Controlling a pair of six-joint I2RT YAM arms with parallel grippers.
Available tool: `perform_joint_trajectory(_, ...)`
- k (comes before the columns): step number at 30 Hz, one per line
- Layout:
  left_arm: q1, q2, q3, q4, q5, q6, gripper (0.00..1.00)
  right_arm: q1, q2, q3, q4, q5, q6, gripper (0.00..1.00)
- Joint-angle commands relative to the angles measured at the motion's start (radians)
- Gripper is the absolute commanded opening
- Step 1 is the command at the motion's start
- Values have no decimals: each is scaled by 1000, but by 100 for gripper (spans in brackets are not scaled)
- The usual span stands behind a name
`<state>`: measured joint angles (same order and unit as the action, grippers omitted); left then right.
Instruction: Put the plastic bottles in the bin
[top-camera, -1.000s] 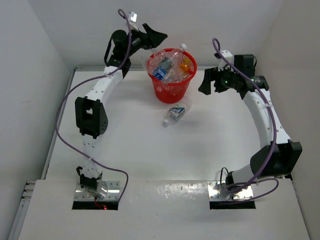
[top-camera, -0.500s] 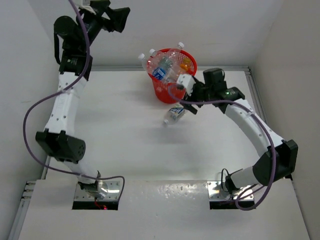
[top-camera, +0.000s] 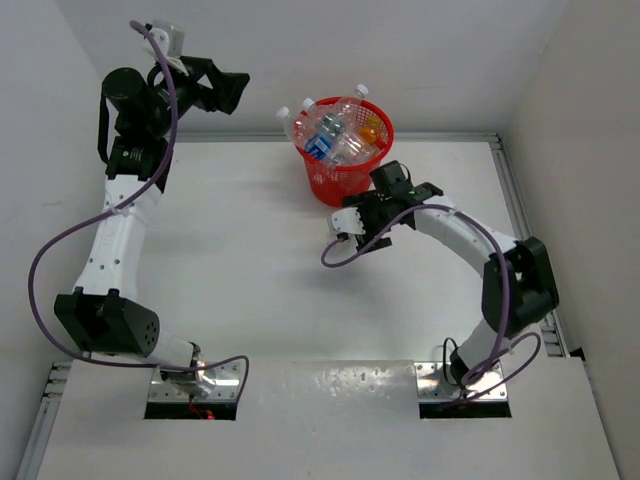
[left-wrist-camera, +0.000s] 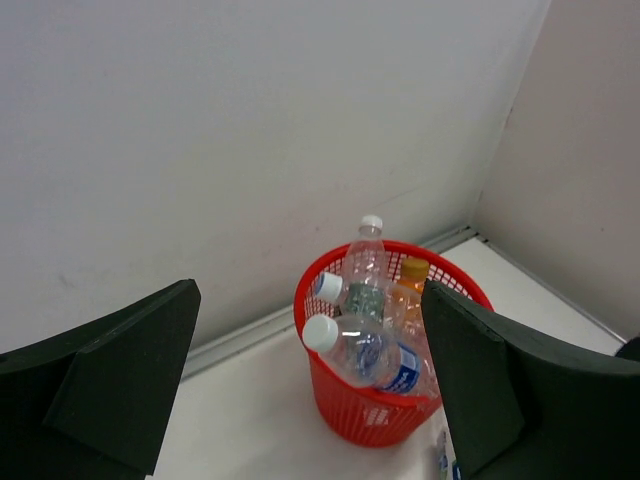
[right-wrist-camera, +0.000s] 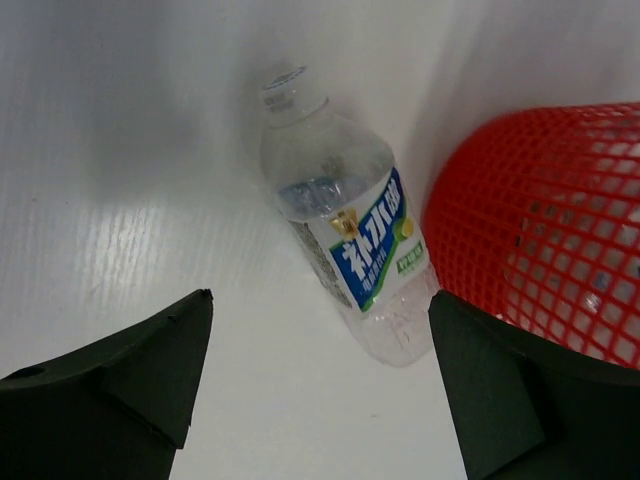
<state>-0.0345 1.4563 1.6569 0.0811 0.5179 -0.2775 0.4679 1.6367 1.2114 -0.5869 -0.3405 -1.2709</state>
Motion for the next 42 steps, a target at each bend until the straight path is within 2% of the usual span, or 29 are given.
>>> perform_joint_trajectory(1, 27, -59, -8, 14, 34, 0, 100, 12, 67, 54, -5, -17, -185, 88)
perform_joint_trajectory(4, 36, -59, -19, 3, 44, 0, 100, 26, 113, 80, -31, -11, -255, 90)
perform_joint_trajectory(9, 56, -77, -42, 3, 53, 0, 100, 46, 241, 238, -108, -6, -314, 91)
perform_joint_trajectory(13, 67, -86, -69, 3, 76, 0, 100, 44, 304, 267, -123, 17, -373, 93)
perform_joint_trajectory(17, 87, -96, -69, 3, 88, 0, 100, 54, 376, 350, -224, 61, -416, 93)
perform_joint_trajectory(25, 117, -106, -89, 3, 123, -11, 100, 57, 475, 335, -237, 141, -482, 88)
perform_joint_trajectory(28, 139, -117, -98, 3, 133, -11, 100, 54, 491, 343, -248, 152, -476, 81)
perform_joint_trajectory(31, 139, -137, -108, -6, 142, -2, 100, 57, 450, 307, -235, 133, -469, 60)
perform_joint_trajectory(32, 139, -137, -108, -6, 142, -2, 100, 58, 424, 284, -231, 123, -467, 48)
perform_joint_trajectory(35, 139, -137, -117, 17, 151, -11, 100, 69, 306, 237, -280, 53, -424, 25)
perform_joint_trajectory(37, 139, -137, -126, 32, 162, -22, 100, 78, 220, 235, -310, 12, -319, 22)
perform_joint_trajectory(38, 139, -137, -126, 43, 162, -35, 100, 86, 124, 249, -351, -9, -285, 21)
perform_joint_trajectory(41, 139, -146, -147, 52, 183, -55, 100, 97, -8, 353, -366, -161, -23, 15)
perform_joint_trajectory(42, 139, -146, -148, 52, 183, -55, 100, 92, -26, 409, -355, -192, 161, 11)
